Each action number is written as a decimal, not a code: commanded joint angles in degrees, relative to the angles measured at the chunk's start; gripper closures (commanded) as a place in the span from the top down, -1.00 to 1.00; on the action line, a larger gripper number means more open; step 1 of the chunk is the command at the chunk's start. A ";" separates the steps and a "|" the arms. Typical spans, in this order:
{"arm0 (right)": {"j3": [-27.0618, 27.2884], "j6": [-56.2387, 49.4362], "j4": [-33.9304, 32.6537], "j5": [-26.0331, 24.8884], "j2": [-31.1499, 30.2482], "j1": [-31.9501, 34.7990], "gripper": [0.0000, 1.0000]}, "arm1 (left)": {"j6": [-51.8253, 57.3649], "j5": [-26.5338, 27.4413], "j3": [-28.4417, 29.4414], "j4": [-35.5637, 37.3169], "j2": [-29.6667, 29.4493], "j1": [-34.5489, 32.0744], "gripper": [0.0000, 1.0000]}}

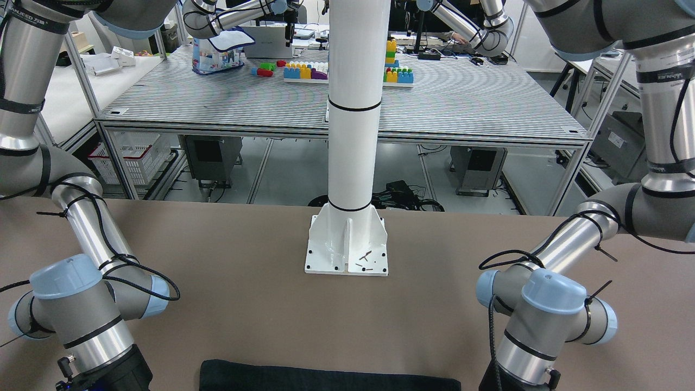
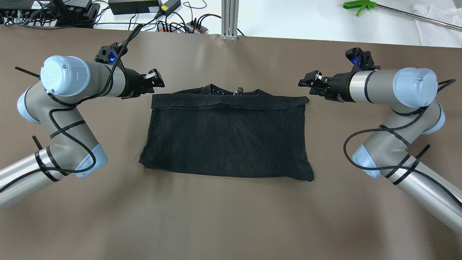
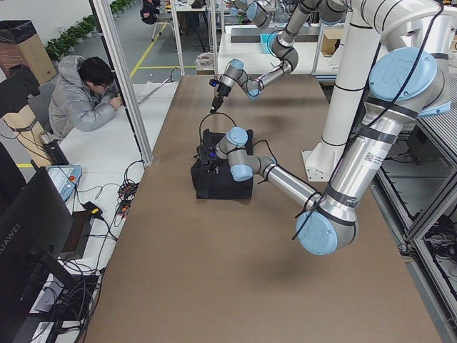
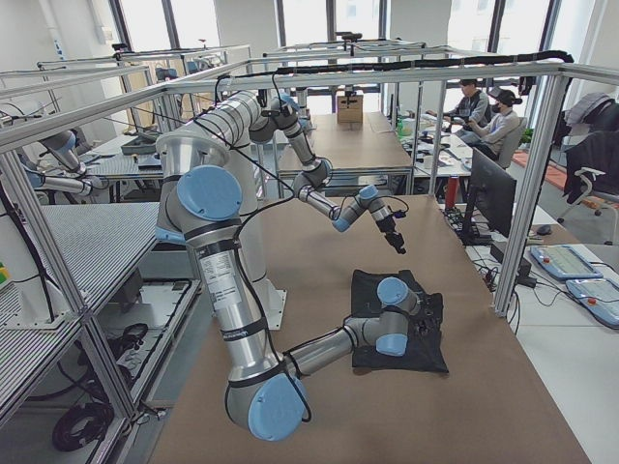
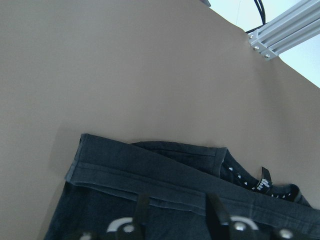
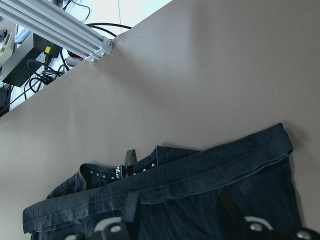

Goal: Fold clothes
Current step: 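Release the hem at the collar and raise both grippers away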

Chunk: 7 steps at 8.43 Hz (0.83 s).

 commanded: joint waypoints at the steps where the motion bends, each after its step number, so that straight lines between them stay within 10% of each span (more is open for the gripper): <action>1: -0.71 -0.05 -0.05 0.18 -0.20 -0.03 0.86 | 0.36 0.26 0.95 -0.11 -0.03 0.03 1.00; 7: 10.78 4.26 -9.50 4.91 -9.07 -10.31 0.87 | 0.18 1.67 0.60 0.24 -1.09 -0.24 1.00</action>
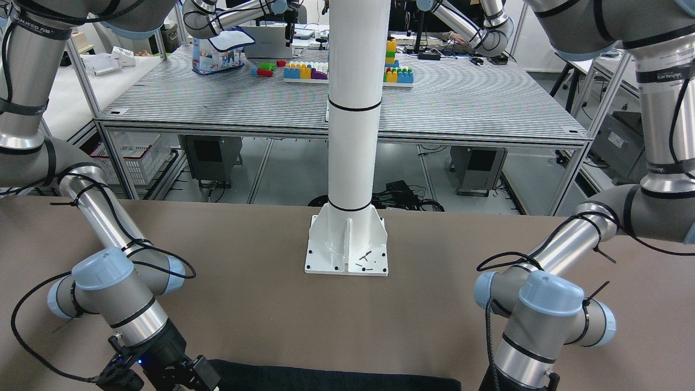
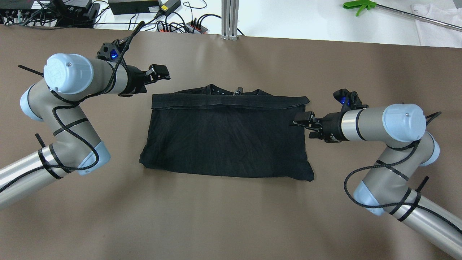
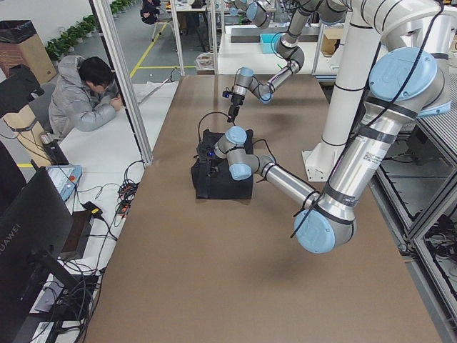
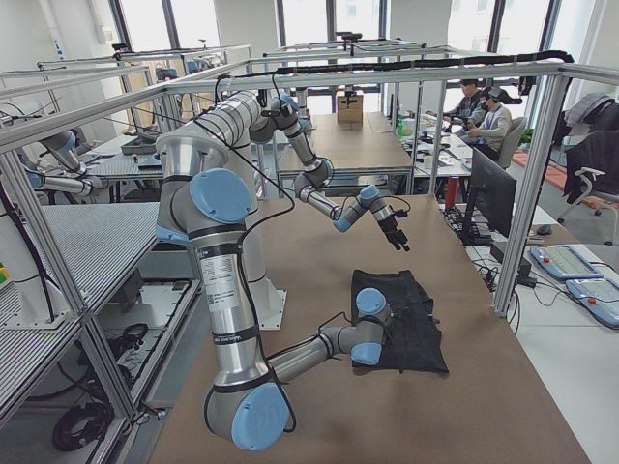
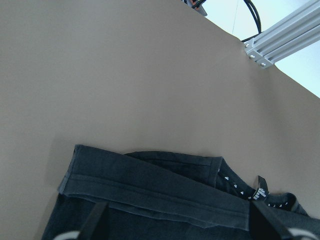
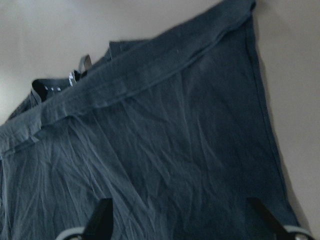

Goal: Fold clothes
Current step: 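Move the right gripper to the bundle corner nearest it and grasp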

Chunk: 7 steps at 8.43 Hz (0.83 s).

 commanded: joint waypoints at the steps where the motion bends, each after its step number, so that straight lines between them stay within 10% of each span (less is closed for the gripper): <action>1: 6.22 1.29 -9.19 3.01 -3.14 -3.11 0.86 | -0.03 0.43 -0.23 -0.07 -0.07 -0.06 1.00; 7: 5.01 1.29 -8.68 0.67 -9.04 -6.52 0.87 | 0.06 1.83 -0.32 0.02 -0.60 -0.06 1.00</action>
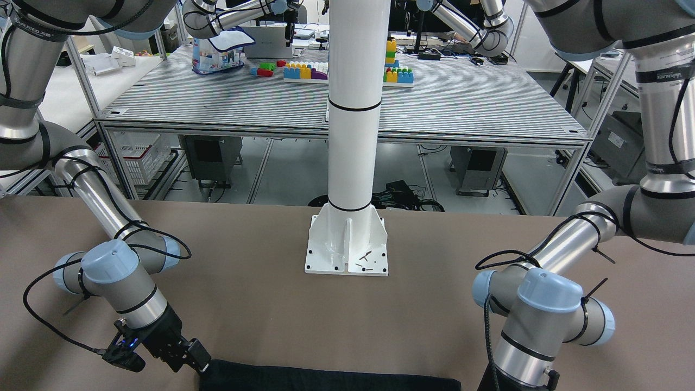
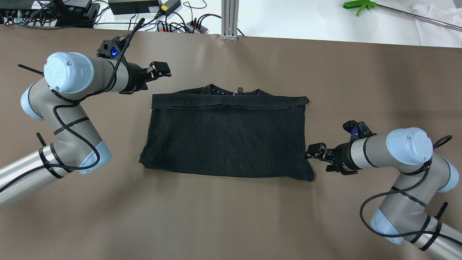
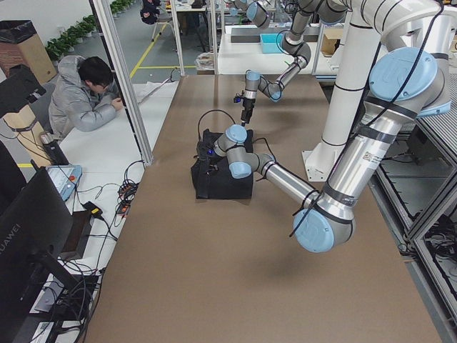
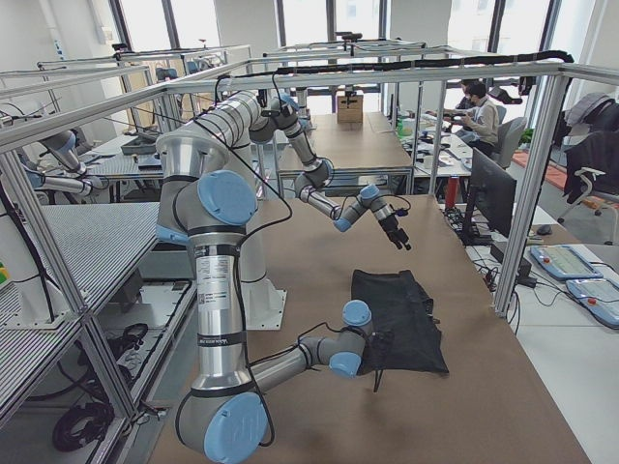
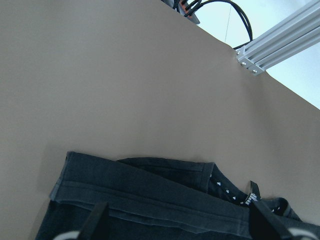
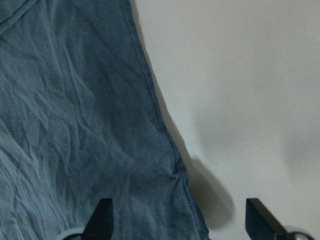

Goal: Fold clothes
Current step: 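Move the right gripper to the bundle corner nearest it and grasp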

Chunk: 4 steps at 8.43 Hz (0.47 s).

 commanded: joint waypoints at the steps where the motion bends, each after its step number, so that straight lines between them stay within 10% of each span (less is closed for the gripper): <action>1: -0.66 0.04 0.27 -4.28 -0.74 -3.74 0.87 | 0.06 0.97 -0.20 0.01 -0.15 -0.02 1.00; 4: -1.62 -0.05 0.36 -8.68 -0.13 -6.74 0.46 | 0.06 0.97 -0.21 0.01 -0.15 -0.02 1.00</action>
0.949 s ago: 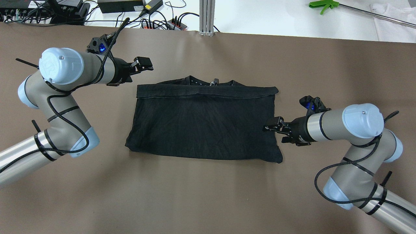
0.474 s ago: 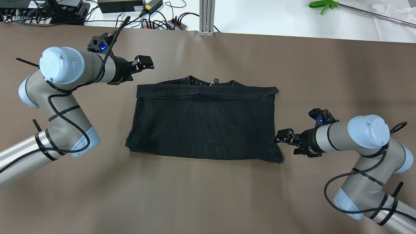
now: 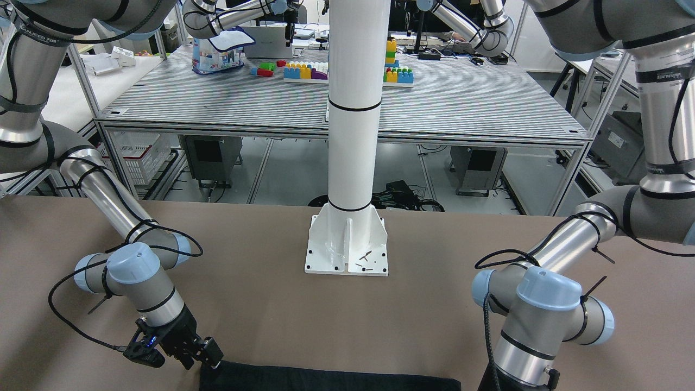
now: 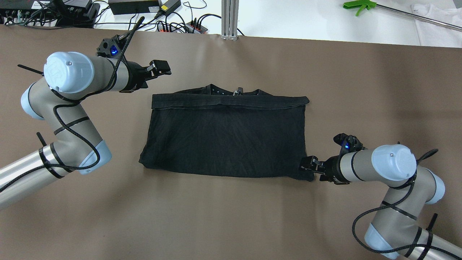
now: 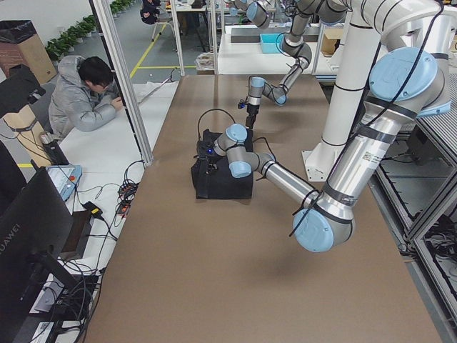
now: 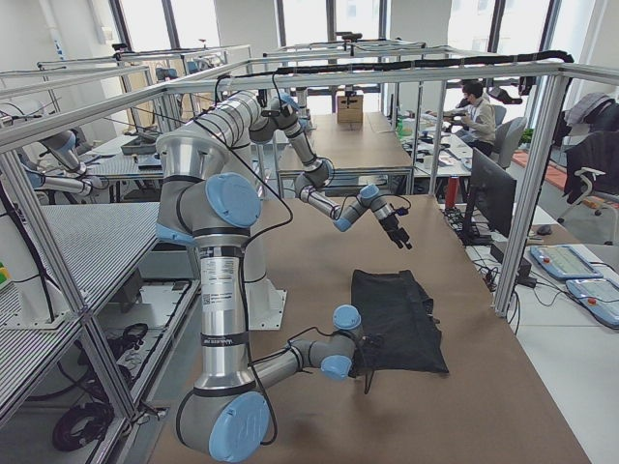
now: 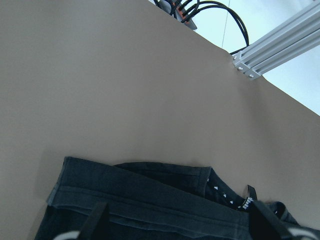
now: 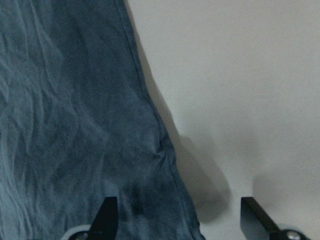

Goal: Fold clothes
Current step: 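Move the right gripper to the bundle corner nearest it and grasp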

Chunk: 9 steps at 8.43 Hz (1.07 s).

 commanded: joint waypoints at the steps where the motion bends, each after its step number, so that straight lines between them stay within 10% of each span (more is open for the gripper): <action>1: -0.76 -0.05 0.10 -3.64 0.43 -2.29 0.01 | 0.09 0.05 0.06 0.00 -0.01 0.00 1.00; 3: -0.76 -0.14 0.18 -3.55 0.43 -2.29 -1.00 | 0.09 0.14 0.23 0.00 0.08 0.00 1.00; 9: 7.36 0.91 -0.60 -0.84 -0.17 -4.21 -1.00 | 0.09 1.28 0.50 -0.09 0.43 -0.09 1.00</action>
